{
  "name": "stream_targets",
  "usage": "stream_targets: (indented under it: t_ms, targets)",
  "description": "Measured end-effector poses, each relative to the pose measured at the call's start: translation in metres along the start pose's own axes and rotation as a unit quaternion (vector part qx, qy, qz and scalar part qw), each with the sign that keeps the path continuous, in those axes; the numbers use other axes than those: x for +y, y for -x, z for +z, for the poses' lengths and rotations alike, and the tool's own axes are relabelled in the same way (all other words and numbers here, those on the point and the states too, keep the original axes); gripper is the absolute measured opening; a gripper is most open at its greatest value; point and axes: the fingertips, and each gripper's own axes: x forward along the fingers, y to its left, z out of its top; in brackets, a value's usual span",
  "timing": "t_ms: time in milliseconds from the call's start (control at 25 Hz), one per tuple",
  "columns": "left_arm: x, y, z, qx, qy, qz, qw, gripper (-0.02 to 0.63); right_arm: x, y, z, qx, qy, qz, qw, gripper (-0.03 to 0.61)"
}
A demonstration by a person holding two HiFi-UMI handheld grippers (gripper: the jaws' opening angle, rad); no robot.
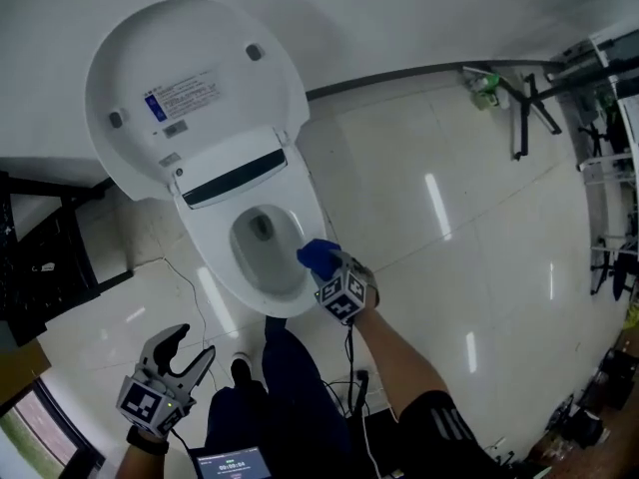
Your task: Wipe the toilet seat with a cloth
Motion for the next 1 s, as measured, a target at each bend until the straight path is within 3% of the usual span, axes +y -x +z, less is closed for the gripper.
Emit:
stream_targets:
  t_ms: [200, 480, 680, 1000]
  targets:
    - [0.021, -0.046, -0.019, 0.014, 0.031, 0.001, 0.9994, 0.241, -0.012, -0.064, -0.006, 0.025, 0.096, 0.001, 0.995, 0.245]
    - [0.028, -0.078, -0.042, 0.031, 0.051, -0.015, 0.9981, 0.241, -0.002, -0.083, -0.022, 0.044, 0.152, 0.03, 0.987, 0.247]
    - [0.019, -0.082, -0.052, 0.034, 0.048, -0.029, 0.9978, 0.241, 0.03, -0.07, -0.056, 0.066, 0.114, 0.058, 0.99, 0.247]
    - [0.01, -0.058, -0.082, 0.042, 0.054, -0.033, 0.9971, 0.241, 0.129, -0.055, -0.099, 0.072, 0.012, 0.067, 0.995, 0.249]
